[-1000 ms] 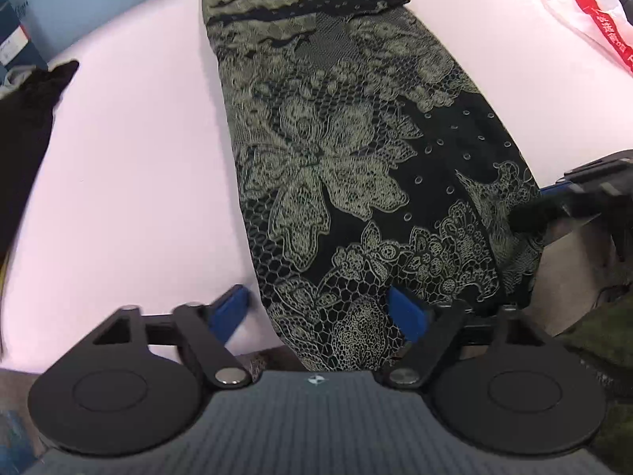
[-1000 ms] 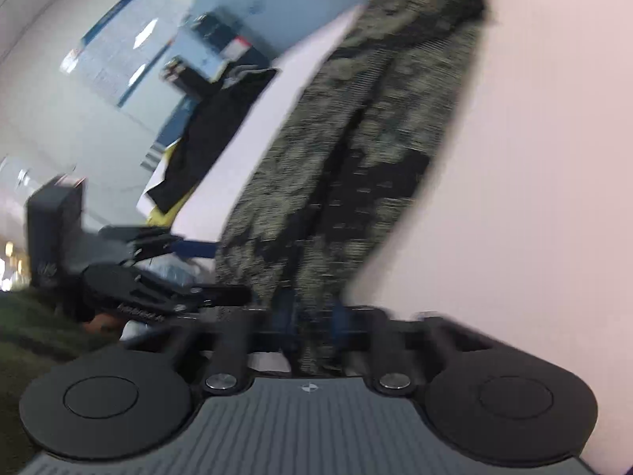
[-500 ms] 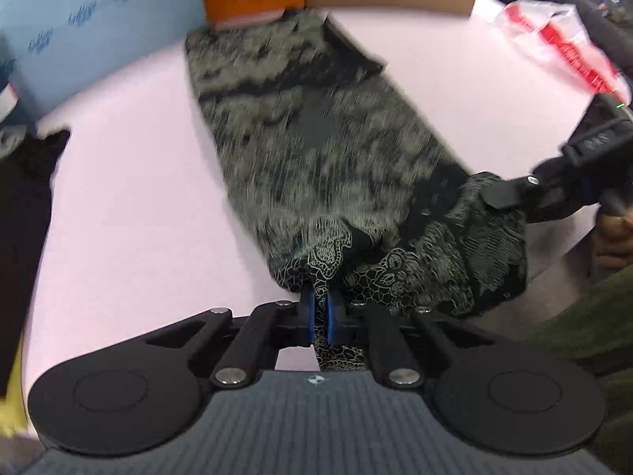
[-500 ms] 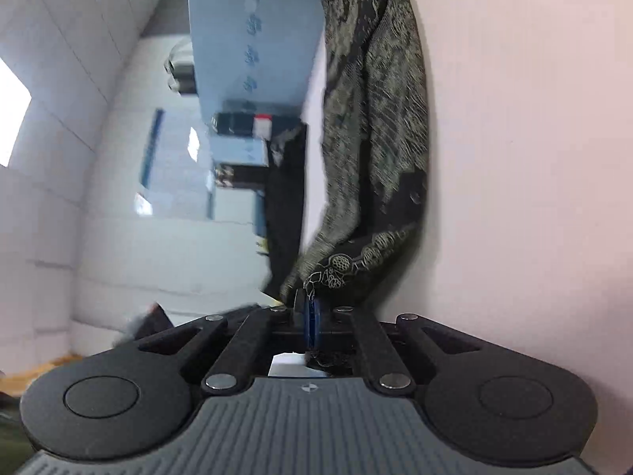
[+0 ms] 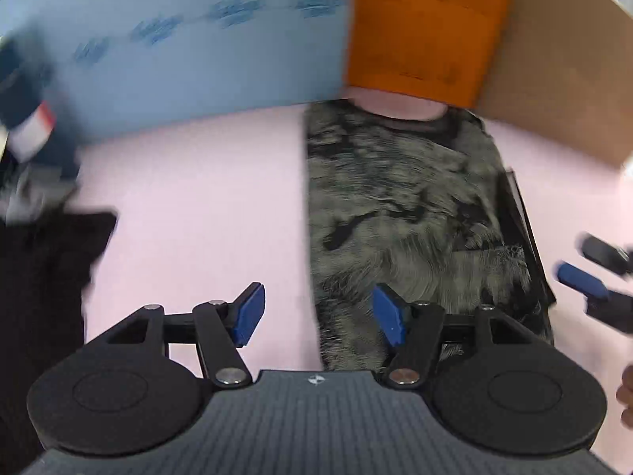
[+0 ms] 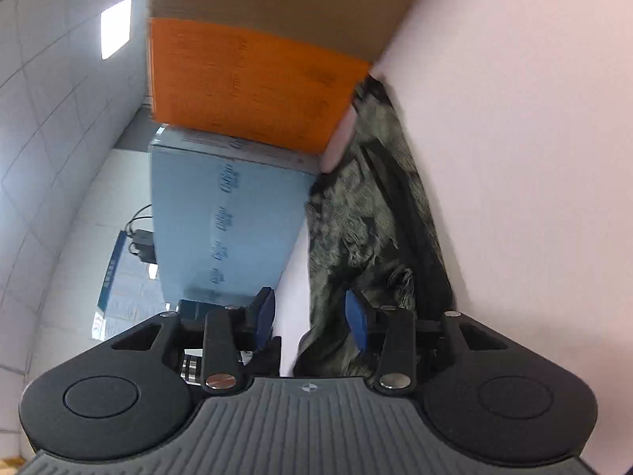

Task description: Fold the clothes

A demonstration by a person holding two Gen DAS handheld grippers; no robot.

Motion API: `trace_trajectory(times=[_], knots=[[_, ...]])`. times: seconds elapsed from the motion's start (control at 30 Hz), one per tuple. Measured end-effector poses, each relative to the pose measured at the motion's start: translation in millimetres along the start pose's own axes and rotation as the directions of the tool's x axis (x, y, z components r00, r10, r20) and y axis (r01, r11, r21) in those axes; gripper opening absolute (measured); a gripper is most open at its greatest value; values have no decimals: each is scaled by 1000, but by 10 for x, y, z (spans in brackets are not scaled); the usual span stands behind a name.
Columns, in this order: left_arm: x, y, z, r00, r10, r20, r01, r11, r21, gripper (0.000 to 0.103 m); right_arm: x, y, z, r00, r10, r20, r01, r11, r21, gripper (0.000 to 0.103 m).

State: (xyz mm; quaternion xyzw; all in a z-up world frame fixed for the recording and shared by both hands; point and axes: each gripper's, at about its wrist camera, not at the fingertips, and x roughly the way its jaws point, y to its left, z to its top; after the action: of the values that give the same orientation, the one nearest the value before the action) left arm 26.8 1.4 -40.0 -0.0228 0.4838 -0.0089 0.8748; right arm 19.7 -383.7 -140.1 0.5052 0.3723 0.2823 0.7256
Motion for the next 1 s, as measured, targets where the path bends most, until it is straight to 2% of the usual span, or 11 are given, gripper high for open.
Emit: trace_trajectory(times=[0.13,0.2,0.3,0.37,0.5,0.53,0.6,0.63,0.7,0.83,1.0], knots=[[7,86,-414,999,10,-42,-8,998,54,69,-150,141,-141,989,-125,-84,103,970,-220,61],[38,71,-637,997,5,-71,2,995,96,72,-154,94,-264,971,-188,-145,142,948,-284,63],[91,-2,-788,994,-39,-98,48,995,86,77,-91,12,-477,950,-245,-192,172,927,-332,63],[169,-85,-803,993,-50,-107,58,996,67,78,-57,24,-587,955,-242,-174,165,915,-369,70],[269,-286,-770,996,18,-86,-12,998,66,75,106,102,-711,954,-268,-136,178,868,-463,71],[267,-329,-768,997,26,-77,-20,997,70,70,169,125,-723,952,-279,-124,187,854,-486,67],[237,-408,-776,998,25,-58,-20,996,82,42,304,160,-740,940,-325,-104,226,821,-525,35],[228,-445,-779,998,26,-52,-21,995,94,35,347,135,-726,936,-334,-114,236,831,-503,6],[219,-496,-777,998,30,-46,-25,992,120,14,368,58,-694,935,-326,-138,241,871,-427,4],[191,-560,-794,998,48,-38,-42,986,159,7,286,-43,-644,952,-274,-133,227,928,-294,4],[119,-514,-795,999,43,-24,-39,987,158,6,220,18,-592,962,-245,-121,212,948,-238,4]])
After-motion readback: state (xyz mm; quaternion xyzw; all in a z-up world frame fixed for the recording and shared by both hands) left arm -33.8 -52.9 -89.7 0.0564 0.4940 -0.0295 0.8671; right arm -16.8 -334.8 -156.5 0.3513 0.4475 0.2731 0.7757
